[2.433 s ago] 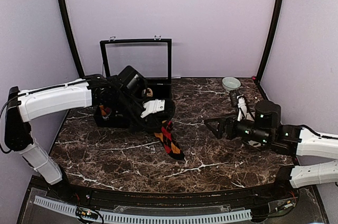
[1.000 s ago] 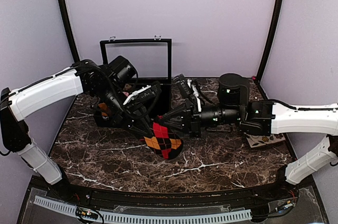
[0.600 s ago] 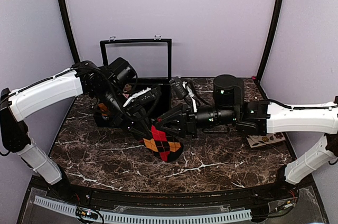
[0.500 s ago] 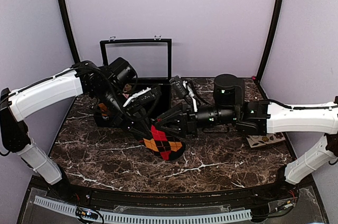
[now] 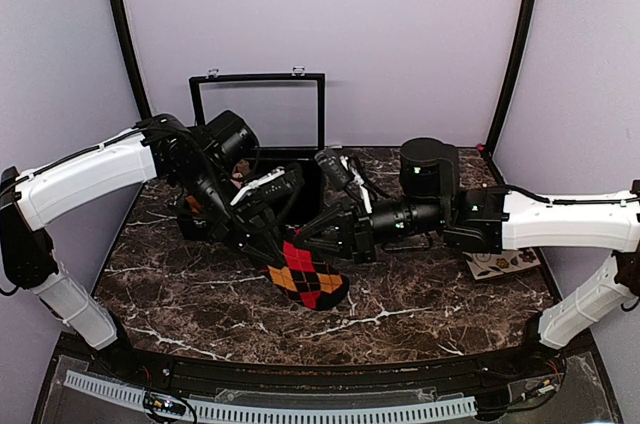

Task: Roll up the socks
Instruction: Roll the sock at the center of the board.

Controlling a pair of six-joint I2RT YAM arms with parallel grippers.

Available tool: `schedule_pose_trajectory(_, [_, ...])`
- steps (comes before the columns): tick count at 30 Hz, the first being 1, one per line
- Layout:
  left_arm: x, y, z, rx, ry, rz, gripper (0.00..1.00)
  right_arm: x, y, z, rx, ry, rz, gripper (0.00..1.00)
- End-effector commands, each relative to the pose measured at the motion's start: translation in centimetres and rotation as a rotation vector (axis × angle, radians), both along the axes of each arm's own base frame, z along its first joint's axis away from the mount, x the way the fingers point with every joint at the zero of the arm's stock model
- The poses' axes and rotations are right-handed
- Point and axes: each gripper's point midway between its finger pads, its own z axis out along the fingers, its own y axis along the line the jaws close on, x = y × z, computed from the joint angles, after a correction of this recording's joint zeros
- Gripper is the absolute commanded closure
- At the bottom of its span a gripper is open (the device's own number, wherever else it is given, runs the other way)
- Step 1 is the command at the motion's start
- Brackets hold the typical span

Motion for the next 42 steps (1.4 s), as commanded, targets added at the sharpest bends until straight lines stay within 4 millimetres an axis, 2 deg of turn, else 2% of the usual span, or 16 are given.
schedule_pose_trajectory(1, [-0.4, 0.3, 2.8, -0.064, -0.070, -0.018, 1.00, 0.0, -0.1, -0.1, -0.035, 0.034, -0.015, 1.00])
schedule_pose_trajectory(2, [0.0, 0.2, 2.8, -0.058, -0.081, -0.006, 0.97, 0.3, -0.1, -0.2, -0.045, 0.037, -0.034, 1.00])
schedule_pose_trajectory(3, [0.5, 0.0, 2.6, -0.046, -0.102, 0.017, 0.90, 0.9, -0.1, -0.1, -0.048, 0.035, -0.072, 1.00])
schedule_pose_trajectory(6, [3.9, -0.7, 1.2, 0.022, -0.223, 0.161, 0.73, 4.0, -0.6, -0.3, -0.078, 0.035, -0.277, 1.00])
schedule_pose_trajectory(7, [4.8, -0.6, 1.2, 0.036, -0.269, 0.195, 0.69, 5.0, -1.0, -0.3, -0.083, 0.034, -0.342, 1.00])
schedule_pose_trajectory(9, [5.8, -0.2, 1.5, 0.050, -0.346, 0.235, 0.54, 6.2, -1.5, 0.2, -0.065, 0.039, -0.426, 1.00])
schedule_pose_trajectory(11, [5.5, 0.2, 2.4, 0.037, -0.390, 0.209, 0.43, 6.3, -1.6, 1.0, -0.032, 0.020, -0.450, 1.00])
schedule_pose_trajectory(14, [3.6, 1.3, 3.2, 0.037, -0.385, 0.113, 0.33, 6.1, -1.4, 1.2, -0.033, -0.006, -0.442, 1.00])
schedule_pose_trajectory(16, [2.2, 2.1, 3.3, 0.050, -0.365, 0.044, 0.32, 6.2, -1.3, 0.7, -0.062, -0.016, -0.441, 1.00])
schedule_pose_trajectory(17, [2.5, 2.0, 3.4, 0.051, -0.374, 0.054, 0.31, 6.4, -1.2, 0.4, -0.073, -0.016, -0.444, 1.00])
schedule_pose_trajectory(22, [6.9, 0.5, 4.0, 0.040, -0.494, 0.258, 0.33, 7.1, -0.5, 1.1, -0.043, 0.008, -0.488, 1.00])
schedule_pose_trajectory(24, [7.9, 0.1, 3.8, 0.039, -0.525, 0.291, 0.35, 7.3, -0.2, 1.6, -0.022, 0.021, -0.501, 1.00])
schedule_pose_trajectory(27, [8.9, -0.3, 2.9, 0.065, -0.544, 0.311, 0.38, 7.1, 0.5, 2.2, 0.009, 0.037, -0.492, 1.00])
schedule_pose_trajectory(31, [8.9, -0.8, 2.2, 0.069, -0.542, 0.294, 0.39, 7.0, 1.5, 1.9, 0.019, 0.067, -0.485, 1.00])
schedule_pose_trajectory(36, [9.6, -0.5, -0.5, 0.128, -0.588, 0.308, 0.41, 7.4, 1.5, 2.4, 0.079, 0.116, -0.517, 1.00])
schedule_pose_trajectory(42, [9.9, -0.7, -1.8, 0.162, -0.700, 0.338, 0.41, 8.2, 1.9, 2.9, 0.115, 0.147, -0.557, 1.00])
